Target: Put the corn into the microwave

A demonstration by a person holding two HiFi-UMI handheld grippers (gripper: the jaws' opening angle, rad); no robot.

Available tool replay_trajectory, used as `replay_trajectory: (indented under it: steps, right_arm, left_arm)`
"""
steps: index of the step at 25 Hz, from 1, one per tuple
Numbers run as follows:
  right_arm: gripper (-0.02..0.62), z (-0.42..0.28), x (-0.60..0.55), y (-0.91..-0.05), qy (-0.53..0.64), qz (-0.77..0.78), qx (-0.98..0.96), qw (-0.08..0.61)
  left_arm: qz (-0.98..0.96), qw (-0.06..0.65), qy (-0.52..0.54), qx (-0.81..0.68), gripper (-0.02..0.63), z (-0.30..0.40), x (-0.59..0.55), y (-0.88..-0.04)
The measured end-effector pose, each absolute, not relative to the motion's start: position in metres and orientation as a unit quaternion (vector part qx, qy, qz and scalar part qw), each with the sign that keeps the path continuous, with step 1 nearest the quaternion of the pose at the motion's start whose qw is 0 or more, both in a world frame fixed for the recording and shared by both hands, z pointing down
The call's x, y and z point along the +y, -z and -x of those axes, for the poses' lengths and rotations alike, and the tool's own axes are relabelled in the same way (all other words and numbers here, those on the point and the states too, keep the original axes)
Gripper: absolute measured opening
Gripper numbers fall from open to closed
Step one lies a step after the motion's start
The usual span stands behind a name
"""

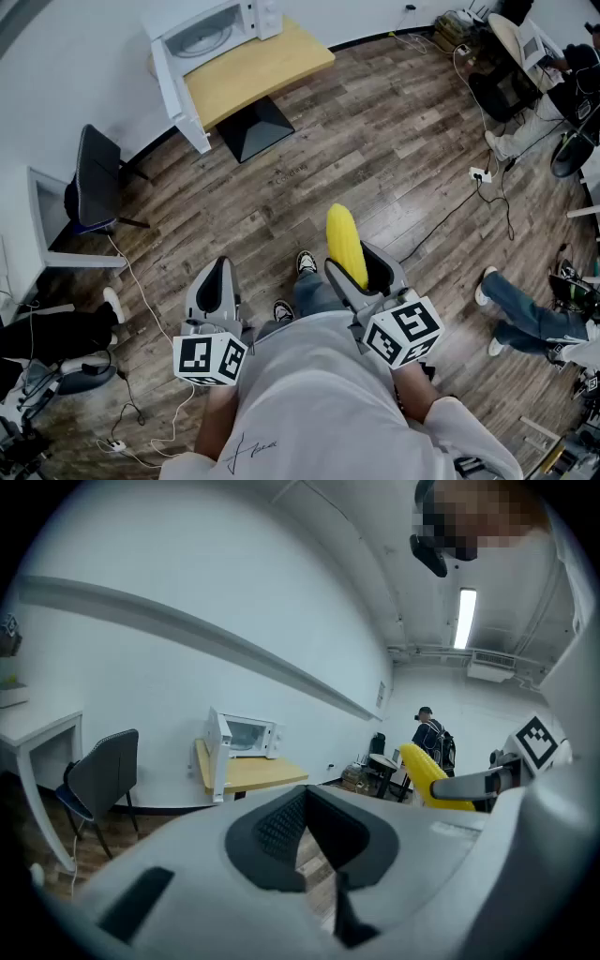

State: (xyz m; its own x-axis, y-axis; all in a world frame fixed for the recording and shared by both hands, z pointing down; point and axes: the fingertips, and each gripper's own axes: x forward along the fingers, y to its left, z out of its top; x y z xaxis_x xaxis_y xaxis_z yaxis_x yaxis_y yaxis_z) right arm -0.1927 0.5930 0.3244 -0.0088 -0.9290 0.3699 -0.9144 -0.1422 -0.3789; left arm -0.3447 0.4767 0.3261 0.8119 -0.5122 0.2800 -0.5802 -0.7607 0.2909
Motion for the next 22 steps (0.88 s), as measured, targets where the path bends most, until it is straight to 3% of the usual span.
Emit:
replay_trajectory:
  steps: [22]
  right_arm:
    - [0.261,0.082,0.501,-0.337,0.292,0.672,0.677,0.071]
  left_arm:
    - [-0.939,0.169,-0.088,-0.285,-0.013,0.222,0.388,-0.327]
